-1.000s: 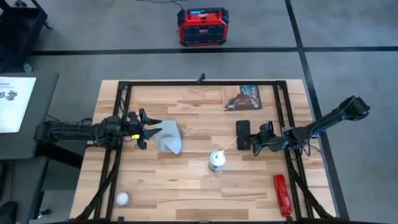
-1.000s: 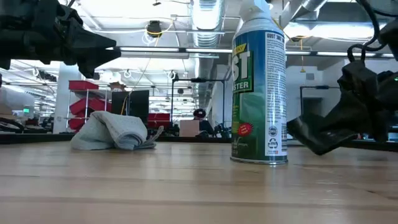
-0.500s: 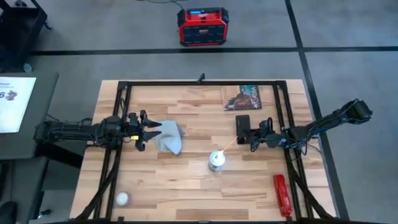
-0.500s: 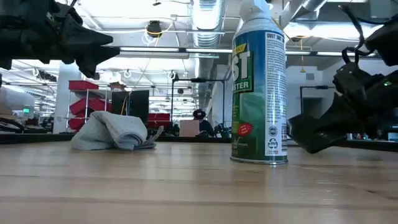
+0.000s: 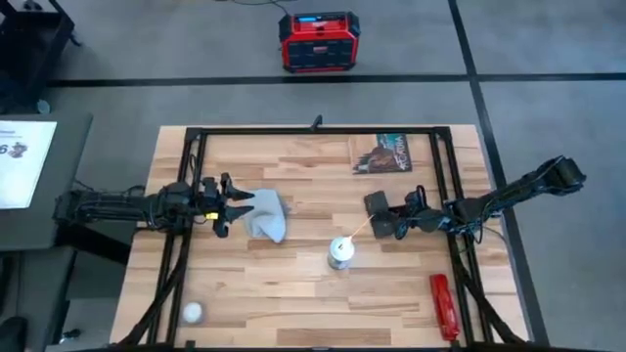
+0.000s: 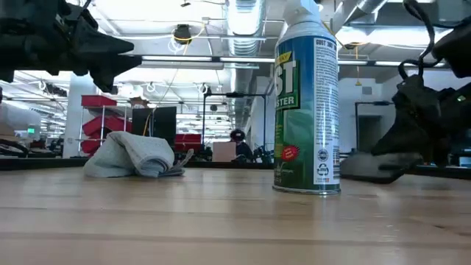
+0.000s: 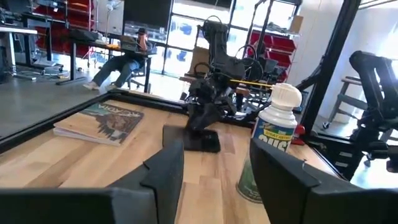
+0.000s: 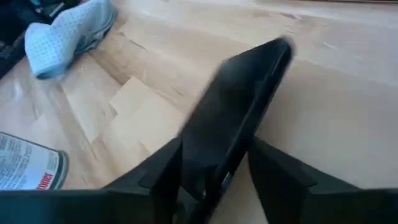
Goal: Apply microfiber cloth
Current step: Put the cellphone on the table, then return to Home Position
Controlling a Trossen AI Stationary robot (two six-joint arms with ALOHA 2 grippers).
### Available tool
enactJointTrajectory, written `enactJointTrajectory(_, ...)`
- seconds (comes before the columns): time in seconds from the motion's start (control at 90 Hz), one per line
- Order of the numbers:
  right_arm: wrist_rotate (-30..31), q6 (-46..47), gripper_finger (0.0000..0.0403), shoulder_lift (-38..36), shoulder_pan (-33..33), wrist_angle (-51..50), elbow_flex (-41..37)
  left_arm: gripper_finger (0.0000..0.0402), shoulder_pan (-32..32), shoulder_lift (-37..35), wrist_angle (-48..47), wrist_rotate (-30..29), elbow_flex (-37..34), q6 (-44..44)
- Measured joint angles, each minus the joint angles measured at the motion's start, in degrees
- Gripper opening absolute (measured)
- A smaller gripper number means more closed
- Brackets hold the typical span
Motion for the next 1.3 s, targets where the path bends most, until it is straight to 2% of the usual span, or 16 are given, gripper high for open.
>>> enactJointTrajectory(0.144,0.9,0.0,0.0238,0.0,-0.4,0.0,0.0,0.0167,0.0,0.0,0.0,0.0,0.0,0.0)
enactJointTrajectory(0.233,2.9,-0.6,0.0242,0.0,-1.2,-0.1,0.0,0.0167,0.0,0.0,0.1,0.0,0.0,0.5)
enactJointTrajectory(0.3,5.2,-4.7,0.0233,0.0,-1.5,0.4,0.0,0.0167,0.0,0.0,0.5,0.2,0.0,2.1)
enactJointTrajectory(0.411,7.0,-16.0,0.0178,0.0,-1.4,4.0,0.0,0.016,0.0,0.0,2.4,1.2,0.0,6.3)
enactJointTrajectory(0.489,8.0,-24.4,0.0109,0.0,-0.9,6.6,0.5,0.0149,0.0,-0.1,1.6,1.2,0.9,9.5)
enactJointTrajectory(0.578,12.7,-32.6,0.0027,-0.3,0.0,11.1,0.9,0.0134,0.0,-0.7,-2.1,1.1,2.6,12.2)
enactJointTrajectory(0.7,15.1,-41.1,0.0009,-3.2,1.0,12.9,0.9,0.0113,0.0,-3.5,-8.2,0.8,4.7,14.3)
enactJointTrajectory(0.856,15.6,-47.8,0.0001,-11.2,3.4,10.0,0.9,0.0091,0.0,-10.6,-14.2,-0.4,4.9,15.5)
enactJointTrajectory(1.022,23.8,-49.5,0.0,-25.8,6.5,-0.9,0.7,0.0077,0.0,-20.5,-22.1,-2.0,4.9,15.5)
enactJointTrajectory(1.167,22.7,-52.5,0.0,-41.2,9.6,-7.0,0.0,0.0073,0.0,-19.9,-24.6,-2.6,5.0,15.6)
enactJointTrajectory(1.233,22.2,-56.8,0.0,-47.0,11.2,-7.1,0.0,0.0073,0.0,-20.1,-26.9,-3.8,5.0,15.6)
enactJointTrajectory(1.3,19.5,-60.7,0.0,-47.7,12.8,-6.1,0.0,0.0072,0.1,-20.5,-28.2,-4.8,4.5,14.6)
